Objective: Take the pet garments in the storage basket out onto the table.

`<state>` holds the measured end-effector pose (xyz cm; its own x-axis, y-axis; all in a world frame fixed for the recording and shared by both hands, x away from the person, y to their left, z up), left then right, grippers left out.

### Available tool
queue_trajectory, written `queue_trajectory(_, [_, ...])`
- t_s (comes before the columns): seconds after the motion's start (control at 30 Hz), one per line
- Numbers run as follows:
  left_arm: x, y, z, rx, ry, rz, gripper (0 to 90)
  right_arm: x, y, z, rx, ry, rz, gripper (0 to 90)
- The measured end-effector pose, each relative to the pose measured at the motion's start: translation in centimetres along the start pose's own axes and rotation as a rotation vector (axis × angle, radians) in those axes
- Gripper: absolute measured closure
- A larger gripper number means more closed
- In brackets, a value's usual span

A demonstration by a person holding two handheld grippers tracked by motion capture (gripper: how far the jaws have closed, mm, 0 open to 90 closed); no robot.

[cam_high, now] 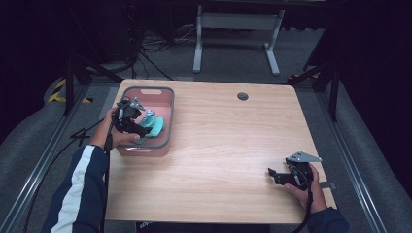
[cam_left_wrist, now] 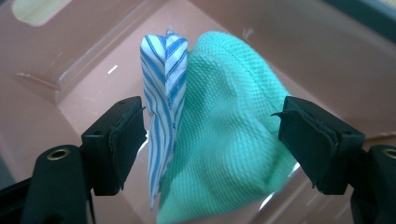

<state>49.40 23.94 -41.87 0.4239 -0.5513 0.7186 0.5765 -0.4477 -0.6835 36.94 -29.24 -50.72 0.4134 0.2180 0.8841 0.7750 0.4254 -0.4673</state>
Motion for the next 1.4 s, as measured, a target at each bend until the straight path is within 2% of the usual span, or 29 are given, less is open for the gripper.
queue_trajectory(0.03, [0.0,0.5,0.2,-0.009,-0.012,0.014,23.0,0.0,0.0,0.0,0.000,0.000,0.000,14.7])
queue_trajectory(0.23, [0.1,2.3,0.7,-0.019,-0.025,0.086,22.0,0.0,0.0,0.0,0.000,0.001,0.000,14.7])
queue_trajectory(0.3, [-0.2,3.2,0.6,-0.028,-0.025,0.136,22.0,0.0,0.0,0.0,0.000,0.000,0.000,14.7])
queue_trajectory(0.5, [-0.7,4.8,0.4,-0.029,-0.005,0.251,17.4,0.0,0.0,0.0,0.000,0.000,0.000,14.7])
queue_trajectory(0.7, [-1.0,5.9,0.2,-0.019,0.021,0.332,15.4,0.0,0.0,0.0,0.000,-0.001,0.000,14.7])
queue_trajectory(0.83, [-1.0,6.1,0.3,-0.025,-0.009,0.334,13.4,0.0,0.0,0.0,0.000,0.000,0.000,14.7])
queue_trajectory(1.0, [-1.1,6.1,0.4,-0.070,-0.050,0.333,19.7,0.0,0.0,0.0,0.000,0.000,0.000,14.7])
queue_trajectory(1.13, [-1.0,5.9,0.5,-0.110,-0.064,0.336,31.3,0.0,0.0,0.0,0.000,0.000,0.000,14.7])
queue_trajectory(1.23, [-1.0,5.9,0.4,-0.111,-0.077,0.327,34.5,0.0,0.0,0.0,0.000,0.000,0.000,14.7])
queue_trajectory(1.4, [-0.8,5.7,0.6,-0.097,-0.071,0.316,53.1,0.0,0.0,0.0,0.000,-0.001,0.000,14.7])
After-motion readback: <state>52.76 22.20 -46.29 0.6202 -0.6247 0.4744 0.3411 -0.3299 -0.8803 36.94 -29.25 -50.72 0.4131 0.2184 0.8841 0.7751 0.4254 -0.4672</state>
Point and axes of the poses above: each handheld gripper's, and its own axes: y roughly forward along the jaws, x roughly out of its top, z roughly to its left, the point moved 3 cm from there along y, roughly forward along the jaws, and after that the axes turned 15 degrees about -z, right-handed, at the moved point
